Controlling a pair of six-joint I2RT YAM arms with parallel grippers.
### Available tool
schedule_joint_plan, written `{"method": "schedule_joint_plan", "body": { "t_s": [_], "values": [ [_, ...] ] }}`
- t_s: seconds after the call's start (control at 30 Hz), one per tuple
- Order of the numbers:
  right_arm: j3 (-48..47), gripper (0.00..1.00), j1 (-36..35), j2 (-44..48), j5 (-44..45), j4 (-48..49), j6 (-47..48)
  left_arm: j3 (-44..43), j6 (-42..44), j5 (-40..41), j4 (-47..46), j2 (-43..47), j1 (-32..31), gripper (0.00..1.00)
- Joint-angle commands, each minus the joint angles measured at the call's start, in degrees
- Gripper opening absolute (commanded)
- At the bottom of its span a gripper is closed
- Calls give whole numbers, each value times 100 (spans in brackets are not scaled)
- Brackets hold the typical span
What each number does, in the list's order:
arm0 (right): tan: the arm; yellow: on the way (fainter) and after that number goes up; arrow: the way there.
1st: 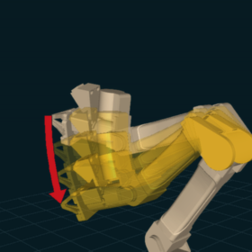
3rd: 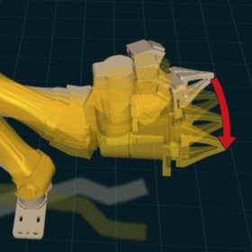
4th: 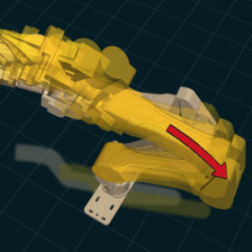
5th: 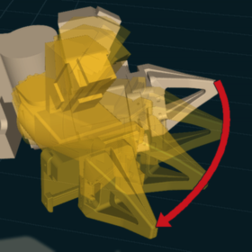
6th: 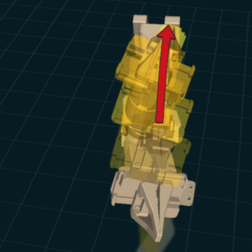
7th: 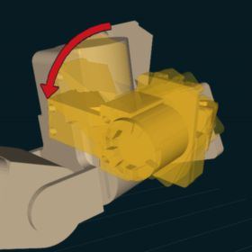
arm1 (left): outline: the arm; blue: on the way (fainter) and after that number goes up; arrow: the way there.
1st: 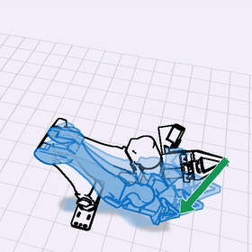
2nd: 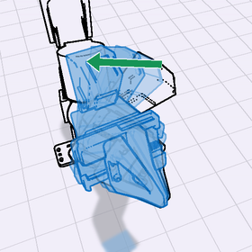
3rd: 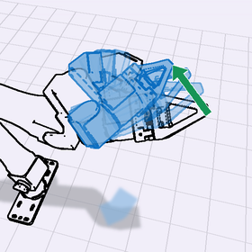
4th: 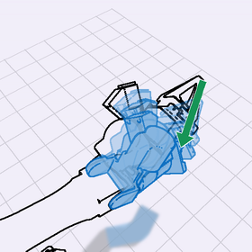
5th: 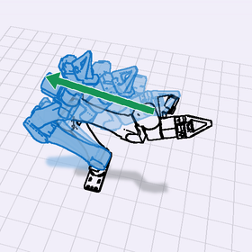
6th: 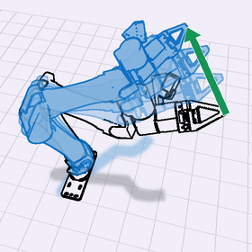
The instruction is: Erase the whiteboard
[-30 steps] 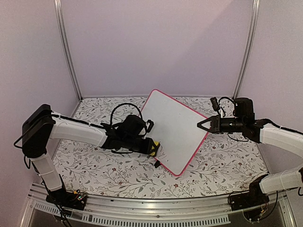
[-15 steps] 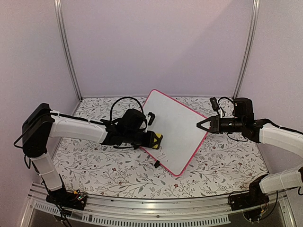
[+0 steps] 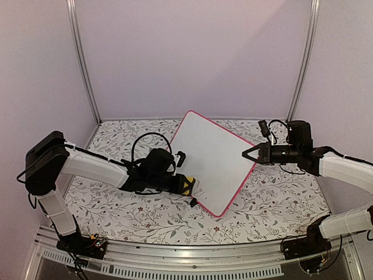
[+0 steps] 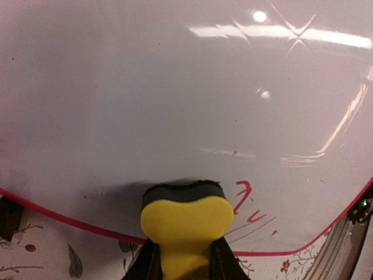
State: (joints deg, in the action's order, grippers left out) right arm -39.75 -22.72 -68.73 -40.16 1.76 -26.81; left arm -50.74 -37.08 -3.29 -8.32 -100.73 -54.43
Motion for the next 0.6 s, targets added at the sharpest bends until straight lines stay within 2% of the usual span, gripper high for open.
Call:
{"method": "schedule_joint_plan", "body": {
  "t_s": [0.0, 0.23, 0.57],
  "values": [
    [-147, 0, -75, -44, -194, 283, 182, 273, -67, -115, 227, 40, -156, 0],
    [-165, 0, -83, -43, -188, 254, 194, 468, -103, -42, 206, 208, -254, 0],
    [-150, 0, -110, -49, -177, 246, 200, -432, 356, 311, 471, 39, -206, 0]
  ]
}}
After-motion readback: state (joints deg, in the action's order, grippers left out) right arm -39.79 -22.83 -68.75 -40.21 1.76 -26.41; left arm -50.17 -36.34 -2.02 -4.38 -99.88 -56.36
